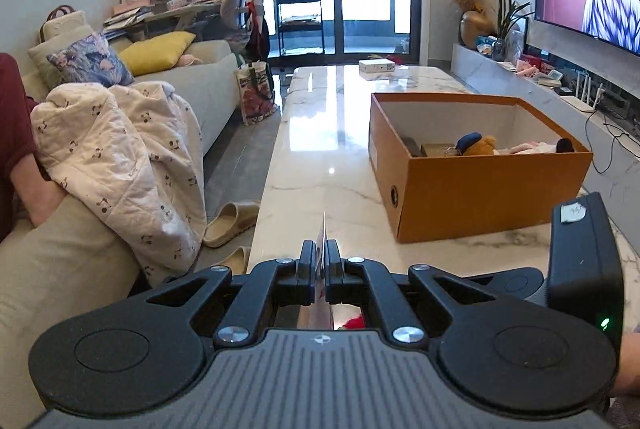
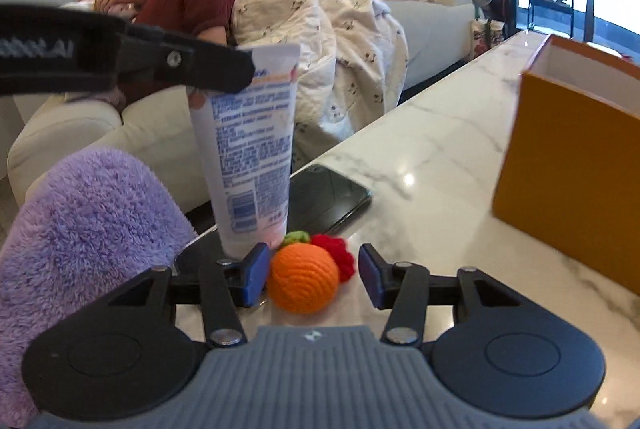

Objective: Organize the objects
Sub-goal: 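Grasp the crocheted orange fruit with the right tool, then carry the lotion tube and crocheted orange with both tools over the orange box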

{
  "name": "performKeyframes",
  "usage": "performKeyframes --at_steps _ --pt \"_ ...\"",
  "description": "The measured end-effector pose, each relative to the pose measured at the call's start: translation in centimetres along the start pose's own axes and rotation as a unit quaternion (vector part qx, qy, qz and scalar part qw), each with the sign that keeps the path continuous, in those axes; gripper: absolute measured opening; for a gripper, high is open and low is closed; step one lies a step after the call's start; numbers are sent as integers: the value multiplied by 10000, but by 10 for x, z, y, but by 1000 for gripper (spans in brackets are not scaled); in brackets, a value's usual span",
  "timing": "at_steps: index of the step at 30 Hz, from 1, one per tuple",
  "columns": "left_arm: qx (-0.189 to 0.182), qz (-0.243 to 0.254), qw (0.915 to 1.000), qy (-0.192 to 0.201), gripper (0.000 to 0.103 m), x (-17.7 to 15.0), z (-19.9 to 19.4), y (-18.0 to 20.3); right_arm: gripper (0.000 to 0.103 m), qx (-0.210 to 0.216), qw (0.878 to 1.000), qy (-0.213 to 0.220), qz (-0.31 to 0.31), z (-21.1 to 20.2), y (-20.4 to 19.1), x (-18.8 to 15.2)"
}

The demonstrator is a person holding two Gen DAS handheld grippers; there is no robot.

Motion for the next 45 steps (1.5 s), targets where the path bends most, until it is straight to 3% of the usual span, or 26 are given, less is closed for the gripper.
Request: performKeyframes --at_steps 12,14,21,34,39,45 --pt "-148 95 9998 -7 4 -4 -12 10 46 -72 9997 -42 219 -2 8 -5" --pt "-180 69 9998 2 4 -4 -16 12 40 -145 9994 5 309 -7 9 -5" --pt "-478 0 9988 69 4 -1 -27 26 40 -564 9970 272 462 -39 26 2" --pt "-1370 527 9874 590 4 58 -41 102 40 -1467 9863 608 437 -120 78 29" --pt "-1695 669 9807 713 4 87 -38 131 40 -1844 9776 597 820 -153 118 48" --pt "-1875 931 9738 893 4 120 -21 165 40 -2181 9675 917 896 -188 164 83"
Point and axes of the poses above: each gripper's, at about its wrist camera, not at the fingertips, and z roughly the way its jaws point, y to its right, x to its top, the point moved 8 cm from there along z, roughly the way its jaws point, and after that the axes turned 6 degrees about y, right-handed, at the moved point
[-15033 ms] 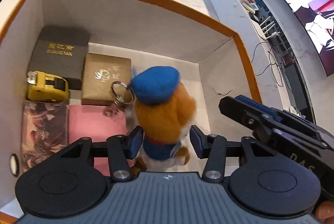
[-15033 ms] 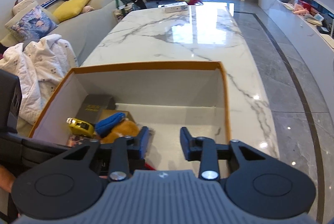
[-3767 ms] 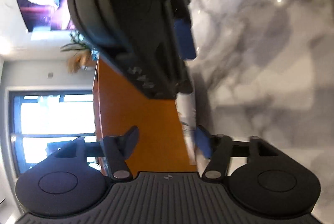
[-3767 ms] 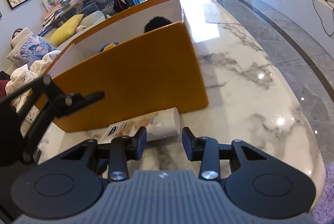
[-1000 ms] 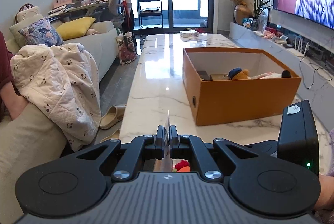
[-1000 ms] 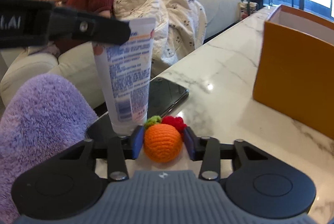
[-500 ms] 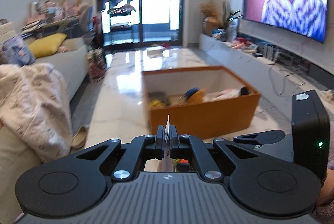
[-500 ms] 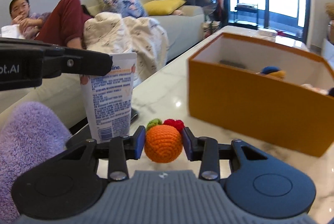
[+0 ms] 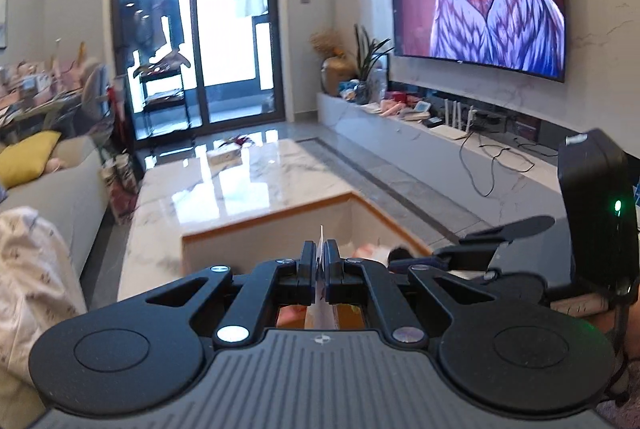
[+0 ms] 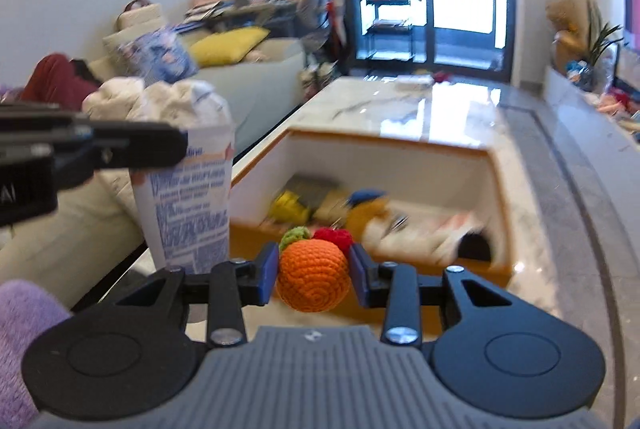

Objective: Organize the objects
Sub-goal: 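Carry the lotion tube and crocheted orange with both tools over the orange box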

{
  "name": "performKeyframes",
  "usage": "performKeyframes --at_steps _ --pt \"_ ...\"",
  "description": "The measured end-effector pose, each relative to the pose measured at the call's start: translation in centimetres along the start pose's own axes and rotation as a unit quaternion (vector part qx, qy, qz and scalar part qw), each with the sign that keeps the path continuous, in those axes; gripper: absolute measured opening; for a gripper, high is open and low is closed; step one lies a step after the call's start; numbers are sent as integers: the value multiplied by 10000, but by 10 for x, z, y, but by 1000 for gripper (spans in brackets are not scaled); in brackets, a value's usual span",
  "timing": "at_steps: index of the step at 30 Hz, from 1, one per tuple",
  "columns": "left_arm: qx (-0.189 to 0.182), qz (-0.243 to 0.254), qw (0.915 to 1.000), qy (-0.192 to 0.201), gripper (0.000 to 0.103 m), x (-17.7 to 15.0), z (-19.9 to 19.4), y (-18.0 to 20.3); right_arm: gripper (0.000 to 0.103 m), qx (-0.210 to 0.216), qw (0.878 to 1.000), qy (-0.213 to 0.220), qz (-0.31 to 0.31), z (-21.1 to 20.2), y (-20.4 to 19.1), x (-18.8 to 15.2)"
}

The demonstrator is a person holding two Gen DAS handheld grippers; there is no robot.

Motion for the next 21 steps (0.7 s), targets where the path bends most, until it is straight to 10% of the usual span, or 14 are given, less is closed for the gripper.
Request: performKeyframes --at_steps 21 --pt "-548 -755 9943 -523 3 11 192 -40 40 -339 9978 -363 437 119 131 54"
Point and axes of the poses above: each gripper's, at about its wrist camera, not at the fingertips, and z roughly the way its jaws point, y to its right, x to its top, the point moved 8 cm from there along z, roughly the way its jaws point, and after that the axes turned 6 degrees about y, right-handed, at the moved point
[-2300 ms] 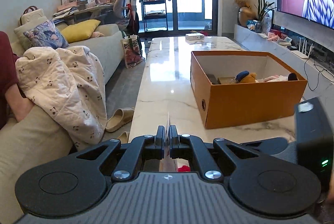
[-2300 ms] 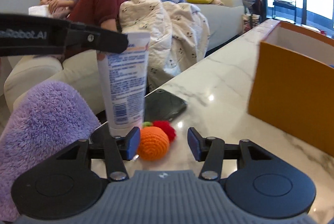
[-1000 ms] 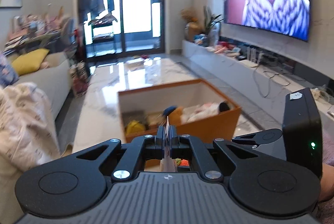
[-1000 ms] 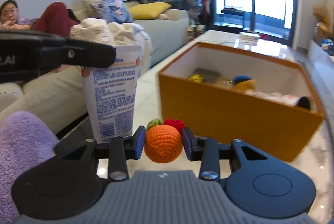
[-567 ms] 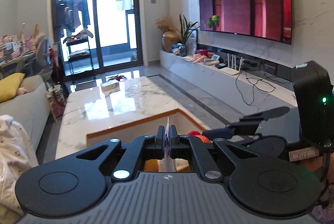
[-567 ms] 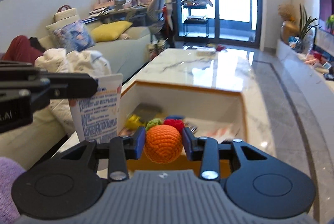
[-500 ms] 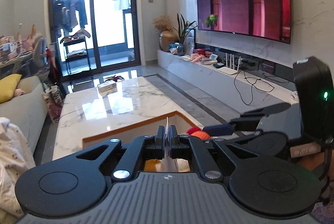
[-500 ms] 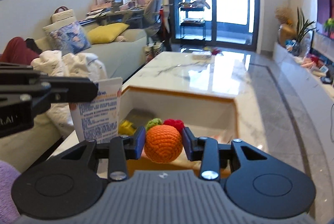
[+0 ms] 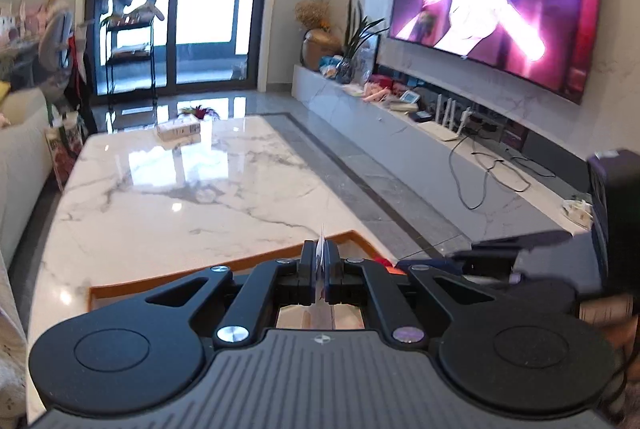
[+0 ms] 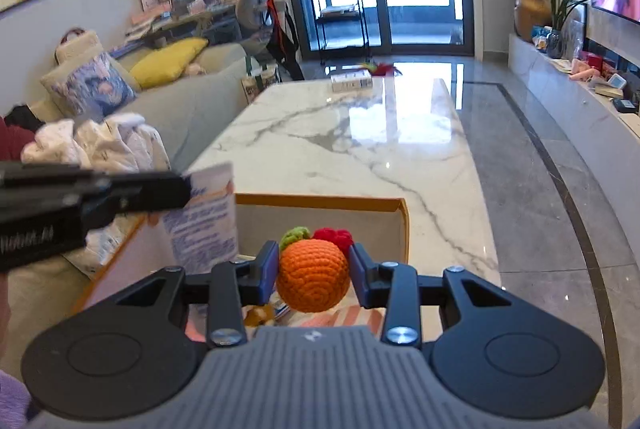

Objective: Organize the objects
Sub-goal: 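Carry the lotion tube and crocheted orange with both tools over the orange box, then lower the tube and orange into the box and open both tools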

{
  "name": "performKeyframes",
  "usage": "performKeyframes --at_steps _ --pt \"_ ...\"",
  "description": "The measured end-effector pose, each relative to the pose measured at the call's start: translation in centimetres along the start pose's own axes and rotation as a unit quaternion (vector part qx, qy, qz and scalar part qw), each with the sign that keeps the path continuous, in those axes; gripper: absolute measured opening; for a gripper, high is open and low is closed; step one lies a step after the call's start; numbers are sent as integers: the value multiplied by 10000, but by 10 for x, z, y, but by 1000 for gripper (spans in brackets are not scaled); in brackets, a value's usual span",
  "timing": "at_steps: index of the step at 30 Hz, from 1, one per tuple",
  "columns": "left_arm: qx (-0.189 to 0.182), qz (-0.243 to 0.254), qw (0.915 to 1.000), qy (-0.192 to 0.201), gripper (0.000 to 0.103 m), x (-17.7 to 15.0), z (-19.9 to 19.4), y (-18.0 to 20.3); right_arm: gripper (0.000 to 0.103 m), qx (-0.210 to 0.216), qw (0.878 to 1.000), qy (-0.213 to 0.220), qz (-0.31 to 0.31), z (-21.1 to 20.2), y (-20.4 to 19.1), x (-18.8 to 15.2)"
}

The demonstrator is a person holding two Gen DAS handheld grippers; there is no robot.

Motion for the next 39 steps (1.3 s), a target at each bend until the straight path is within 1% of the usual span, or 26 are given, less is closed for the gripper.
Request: performKeyframes --at_steps 3,6,8,11,12,13,14,16,17,20,22,27,30,31,33,34,35,37,39 --pt "-23 -148 9998 -145 3 -6 32 -12 40 -211 9989 -147 -401 32 6 -7" --pt "-95 -322 9988 -343 3 -17 57 -18 40 -258 9968 -304 -691 57 11 -14" --pt "-91 -393 9981 -471 3 -24 71 -21 40 -316 9954 -328 -846 68 15 -18" --pt "-65 -361 9974 -617 3 -35 82 -23 40 -243 9965 -386 -706 76 23 -19" --pt "-39 -341 9973 -650 3 -38 84 -22 40 -200 9971 -309 -665 76 24 -16" --pt "-24 -352 9970 -683 3 -41 85 -23 40 -247 9966 -295 -735 76 25 -16" --pt "-32 -393 9967 -707 3 -43 84 -23 40 -407 9949 -374 -849 79 28 -17" --pt "-40 -521 9953 -814 3 -48 85 -25 40 -371 9934 -424 -1003 81 26 -18" --pt "-42 -550 9953 -798 3 -47 85 -25 41 -349 9925 -563 -1029 82 25 -22" --pt "-51 -482 9950 -871 3 -48 81 -21 38 -393 9897 -590 -1245 80 22 -27" --pt "-77 -444 9946 -937 4 -49 79 -17 38 -384 9893 -605 -1271 78 20 -30" --pt "77 -477 9928 -1100 4 -49 81 -14 37 -356 9896 -611 -1252 75 19 -30" --pt "56 -415 9935 -1056 4 -47 77 -7 36 -326 9901 -558 -1247 71 20 -31" --pt "66 -374 9939 -1035 6 -46 75 -6 36 -327 9899 -550 -1268 70 19 -31" --pt "124 -270 9944 -1018 12 -45 72 -3 38 -350 9898 -518 -1282 67 19 -32" --pt "180 -210 9945 -1013 16 -44 71 -2 44 -365 9899 -495 -1276 65 18 -32" --pt "221 -176 9945 -1010 17 -43 69 -1 46 -355 9904 -486 -1246 63 18 -32" --pt "244 -165 9945 -1007 18 -40 65 -1 48 -291 9919 -489 -1138 60 18 -32" --pt "277 -163 9950 -948 25 -36 57 1 48 -274 9924 -457 -1110 56 17 -32"
Point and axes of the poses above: each gripper's, at about its wrist camera, not at the fingertips, and z roughly the way its jaws point, y to its right, x to its top, the point moved 8 cm from there along z, roughly the way its jaws point, and after that the axes turned 6 degrees about y, right-handed, at the moved point
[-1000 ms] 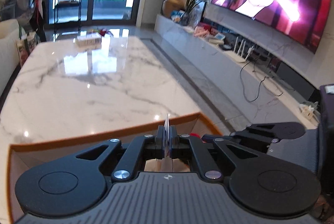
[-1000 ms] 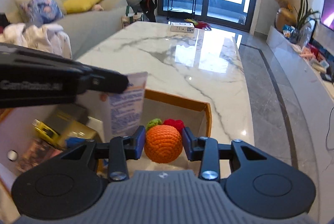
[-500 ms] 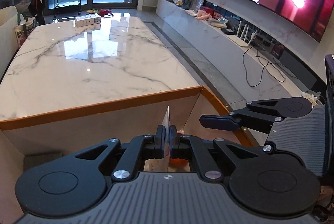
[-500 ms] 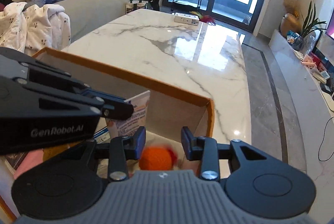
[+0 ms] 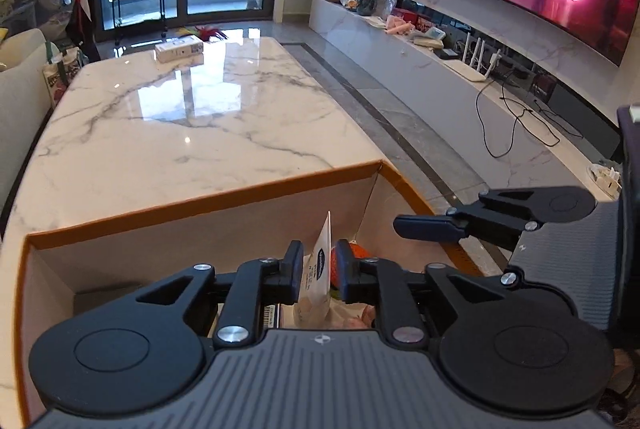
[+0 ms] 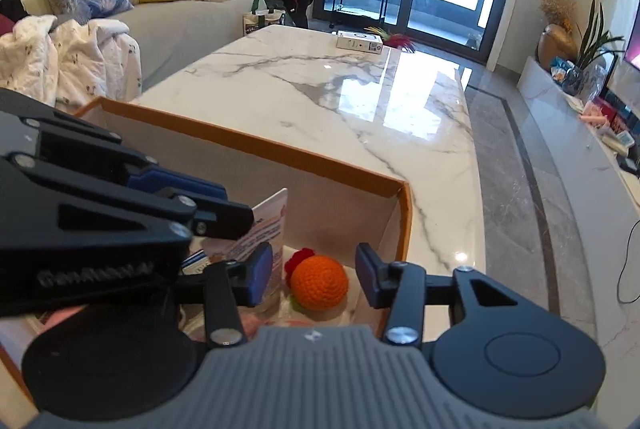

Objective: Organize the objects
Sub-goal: 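Lower the tube and orange into the box and open both tools, then lift both open tools up out of the orange box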

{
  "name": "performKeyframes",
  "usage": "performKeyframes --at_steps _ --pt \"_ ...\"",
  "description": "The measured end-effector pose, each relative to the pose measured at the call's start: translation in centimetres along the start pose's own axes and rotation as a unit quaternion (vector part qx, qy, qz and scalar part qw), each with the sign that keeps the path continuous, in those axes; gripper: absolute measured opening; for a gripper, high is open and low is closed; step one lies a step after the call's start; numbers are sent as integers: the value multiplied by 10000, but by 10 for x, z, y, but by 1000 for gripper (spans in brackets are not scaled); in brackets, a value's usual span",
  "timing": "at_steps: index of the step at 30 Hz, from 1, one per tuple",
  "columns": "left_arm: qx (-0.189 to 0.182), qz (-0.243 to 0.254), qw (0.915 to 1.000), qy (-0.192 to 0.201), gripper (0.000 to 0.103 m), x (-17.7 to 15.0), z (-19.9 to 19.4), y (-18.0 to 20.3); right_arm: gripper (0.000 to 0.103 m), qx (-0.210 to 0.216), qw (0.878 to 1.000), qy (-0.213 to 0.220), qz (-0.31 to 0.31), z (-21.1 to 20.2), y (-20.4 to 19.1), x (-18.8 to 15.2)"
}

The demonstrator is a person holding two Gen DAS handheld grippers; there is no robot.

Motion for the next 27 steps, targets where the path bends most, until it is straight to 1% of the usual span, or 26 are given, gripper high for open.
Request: performKeyframes --at_steps 1,2,4,8,12,14,17,18,19,21,24,25,26,27 --pt "23 8 10000 45 34 1 -4 1 50 -12 10000 32 -12 -3 -1 -1" --pt "64 24 9999 93 43 3 -9 1 57 -75 9999 77 -38 -7 -1 -1" --pt "167 49 9996 229 55 7 -21 1 59 -123 9997 177 -75 -16 -4 -3" --pt "306 26 9983 485 56 13 -46 2 67 -204 9988 401 -169 -38 -11 -6" --pt "231 -156 9969 735 59 13 -77 2 71 -455 9965 648 -260 -58 -15 -3" --pt "236 -219 9957 866 61 12 -93 0 75 -490 9959 762 -13 -71 -15 -3" --pt "339 -247 9928 1124 64 12 -122 -3 77 -296 9942 862 577 -94 -18 -7" --pt "398 -286 9911 1240 66 10 -133 -5 77 -238 9924 951 737 -105 -20 -7" --pt "473 -360 9888 1366 71 7 -144 -7 78 -204 9904 1064 861 -117 -23 -5" --pt "622 -497 9836 1617 72 1 -165 -10 80 -219 9849 1352 1063 -146 -28 0" --pt "789 -444 9761 1975 72 -7 -201 -12 85 -284 9746 1827 1262 -198 -39 10" --pt "845 -400 9721 2150 73 -8 -216 -11 88 -288 9716 1962 1293 -215 -43 13" --pt "886 -356 9675 2342 76 -7 -230 -9 90 -308 9682 2103 1317 -233 -48 15" --pt "939 -309 9609 2586 79 -7 -245 -7 91 -340 9645 2248 1347 -250 -52 17"
Point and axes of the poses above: each gripper's, at about its wrist camera, not at the fingertips, and z roughly the way its jaws point, y to its right, x to its top, the point moved 8 cm from there along z, roughly the way its jaws point, and after that the axes turned 6 degrees about y, right-handed, at the moved point
